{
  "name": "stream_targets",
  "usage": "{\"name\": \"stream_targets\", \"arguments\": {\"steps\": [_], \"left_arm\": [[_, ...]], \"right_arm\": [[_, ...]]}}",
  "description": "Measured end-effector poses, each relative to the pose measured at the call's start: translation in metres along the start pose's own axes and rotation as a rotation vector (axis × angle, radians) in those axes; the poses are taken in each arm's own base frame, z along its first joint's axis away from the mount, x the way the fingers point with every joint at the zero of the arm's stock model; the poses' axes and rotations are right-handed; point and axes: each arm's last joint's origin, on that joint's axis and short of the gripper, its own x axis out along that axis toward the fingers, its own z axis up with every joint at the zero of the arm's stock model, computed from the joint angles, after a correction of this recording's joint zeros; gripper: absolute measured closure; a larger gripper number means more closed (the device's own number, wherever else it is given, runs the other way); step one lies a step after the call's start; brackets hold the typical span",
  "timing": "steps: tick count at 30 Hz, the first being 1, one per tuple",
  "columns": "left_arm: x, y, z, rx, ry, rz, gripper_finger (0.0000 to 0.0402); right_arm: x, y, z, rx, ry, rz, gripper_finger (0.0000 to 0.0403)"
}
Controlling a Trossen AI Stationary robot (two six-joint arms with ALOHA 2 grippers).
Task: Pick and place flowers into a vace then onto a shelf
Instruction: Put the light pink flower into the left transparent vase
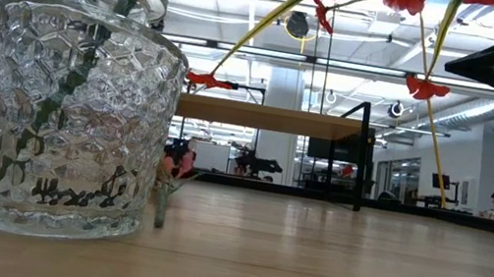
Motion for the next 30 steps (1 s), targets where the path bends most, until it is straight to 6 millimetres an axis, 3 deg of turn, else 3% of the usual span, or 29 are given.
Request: {"name": "stream_targets", "arguments": {"steps": [10,19,26,30], "left_arm": [[-0.015,0.015,-0.003,0.083,-0.041,-0.017,0.0366],[-0.02,0.022,-0.015,0.48,-0.054,-0.052,0.0392],[-0.026,0.023,-0.027,0.725,-0.153,-0.156,0.0323],[-0.041,0.02,-0.035,0.79,-0.249,-0.262,0.0303]], "right_arm": [[0.0,0.0,0.0,0.001,0.0,0.0,0.0399],[0.0,0.0,0.0,0.001,0.0,0.0,0.0398],[0.0,0.0,0.0,0.001,0.0,0.0,0.0399],[0.0,0.0,0.0,0.001,0.0,0.0,0.0399]]}}
